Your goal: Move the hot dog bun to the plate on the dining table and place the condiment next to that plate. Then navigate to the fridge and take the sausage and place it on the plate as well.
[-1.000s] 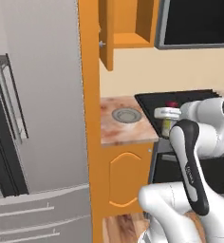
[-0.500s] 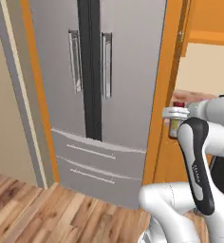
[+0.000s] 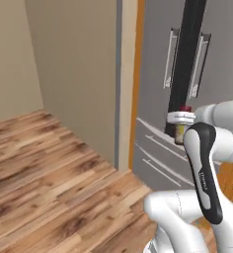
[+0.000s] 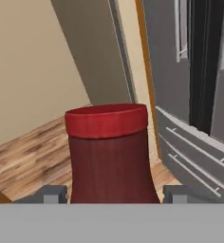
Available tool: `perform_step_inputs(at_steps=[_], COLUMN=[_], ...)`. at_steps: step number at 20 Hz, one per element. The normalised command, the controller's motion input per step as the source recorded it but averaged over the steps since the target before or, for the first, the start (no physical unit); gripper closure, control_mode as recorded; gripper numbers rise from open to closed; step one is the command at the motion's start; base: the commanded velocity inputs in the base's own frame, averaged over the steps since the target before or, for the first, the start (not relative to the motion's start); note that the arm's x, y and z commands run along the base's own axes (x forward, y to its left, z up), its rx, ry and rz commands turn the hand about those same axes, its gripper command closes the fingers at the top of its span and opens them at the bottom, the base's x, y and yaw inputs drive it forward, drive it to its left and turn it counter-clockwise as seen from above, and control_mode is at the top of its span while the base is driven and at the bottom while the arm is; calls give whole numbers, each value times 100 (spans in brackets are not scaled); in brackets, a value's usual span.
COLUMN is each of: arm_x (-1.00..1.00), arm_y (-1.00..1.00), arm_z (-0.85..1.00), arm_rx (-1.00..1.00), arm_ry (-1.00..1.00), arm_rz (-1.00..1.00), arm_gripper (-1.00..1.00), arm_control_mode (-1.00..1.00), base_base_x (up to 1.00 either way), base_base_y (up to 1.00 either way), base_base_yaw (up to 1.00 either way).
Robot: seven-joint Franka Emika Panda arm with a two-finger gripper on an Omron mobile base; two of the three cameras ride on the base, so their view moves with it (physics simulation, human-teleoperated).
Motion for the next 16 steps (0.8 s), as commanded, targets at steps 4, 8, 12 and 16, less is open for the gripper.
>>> perform_step_inputs(at_steps=[4, 8, 12, 16], arm_x=[0, 0, 0, 0], arm_y=[0, 0, 0, 0], arm_z=[0, 0, 0, 0], arm_rx=[0, 0, 0, 0], arm_ry=[0, 0, 0, 0], arm_rz=[0, 0, 0, 0], arm_gripper=[100, 100, 100, 100], arm_control_mode=[100, 100, 100, 100], base_base_x=[79, 100, 100, 100], base_base_y=[0, 0, 0, 0], base_base_yaw=[60, 23, 13, 12])
